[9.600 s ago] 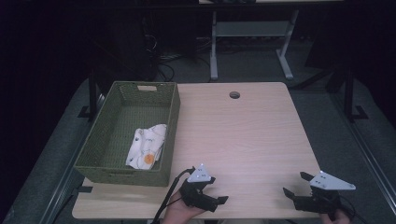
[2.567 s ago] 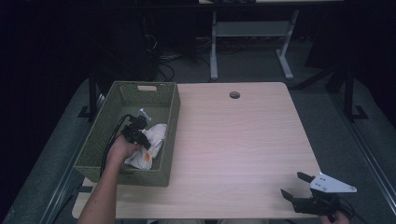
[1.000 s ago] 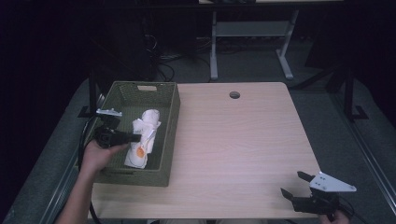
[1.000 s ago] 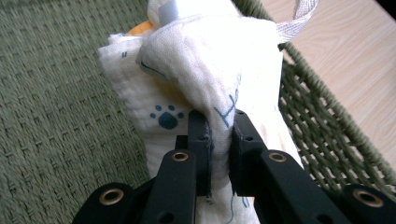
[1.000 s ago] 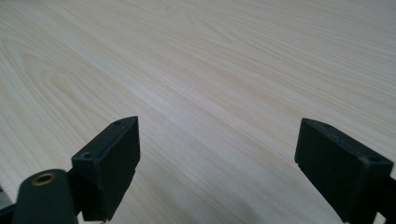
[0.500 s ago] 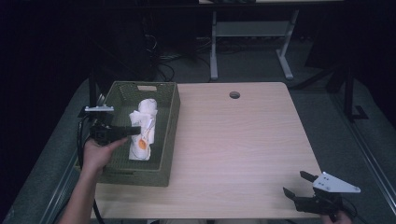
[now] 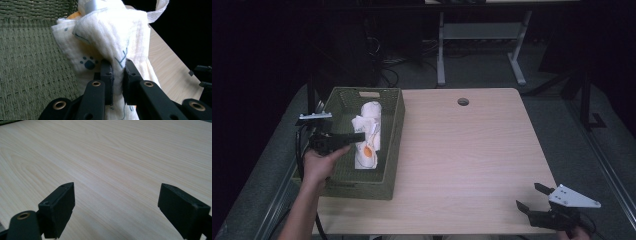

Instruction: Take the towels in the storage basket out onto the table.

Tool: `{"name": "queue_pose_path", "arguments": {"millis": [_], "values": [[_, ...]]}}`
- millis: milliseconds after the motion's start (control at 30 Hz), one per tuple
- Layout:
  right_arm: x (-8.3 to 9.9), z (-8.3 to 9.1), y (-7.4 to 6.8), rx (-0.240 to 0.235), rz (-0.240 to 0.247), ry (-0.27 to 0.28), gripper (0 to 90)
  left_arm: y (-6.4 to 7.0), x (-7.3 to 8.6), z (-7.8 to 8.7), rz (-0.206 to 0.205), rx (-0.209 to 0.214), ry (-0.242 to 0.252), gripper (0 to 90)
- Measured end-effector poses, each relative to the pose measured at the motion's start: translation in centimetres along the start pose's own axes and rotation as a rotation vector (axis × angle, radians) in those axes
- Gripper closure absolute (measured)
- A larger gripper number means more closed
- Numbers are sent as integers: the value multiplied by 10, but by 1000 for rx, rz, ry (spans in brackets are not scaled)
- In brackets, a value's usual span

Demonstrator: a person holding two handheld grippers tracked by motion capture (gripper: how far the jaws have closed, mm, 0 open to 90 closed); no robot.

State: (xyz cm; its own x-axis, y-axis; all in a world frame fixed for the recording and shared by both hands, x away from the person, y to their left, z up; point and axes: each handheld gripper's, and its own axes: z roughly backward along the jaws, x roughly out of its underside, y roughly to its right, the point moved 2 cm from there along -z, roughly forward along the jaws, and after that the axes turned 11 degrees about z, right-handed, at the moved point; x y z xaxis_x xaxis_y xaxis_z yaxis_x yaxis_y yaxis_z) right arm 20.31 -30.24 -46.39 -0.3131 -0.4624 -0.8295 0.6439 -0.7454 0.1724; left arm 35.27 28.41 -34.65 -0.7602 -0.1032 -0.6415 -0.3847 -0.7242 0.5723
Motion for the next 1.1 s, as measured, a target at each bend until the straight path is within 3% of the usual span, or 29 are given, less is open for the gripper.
{"name": "queue_pose_path", "arguments": {"millis": [400, 667, 1100], "values": [[0, 2, 1, 2, 1, 11, 138, 3, 1, 2, 14, 9, 45, 810], [-1, 3, 1, 3, -8, 16, 139, 10, -2, 3, 55, 68, 97, 810], [-4, 5, 0, 7, 8, 20, 138, 28, -8, 1, 40, 103, 117, 810]]}}
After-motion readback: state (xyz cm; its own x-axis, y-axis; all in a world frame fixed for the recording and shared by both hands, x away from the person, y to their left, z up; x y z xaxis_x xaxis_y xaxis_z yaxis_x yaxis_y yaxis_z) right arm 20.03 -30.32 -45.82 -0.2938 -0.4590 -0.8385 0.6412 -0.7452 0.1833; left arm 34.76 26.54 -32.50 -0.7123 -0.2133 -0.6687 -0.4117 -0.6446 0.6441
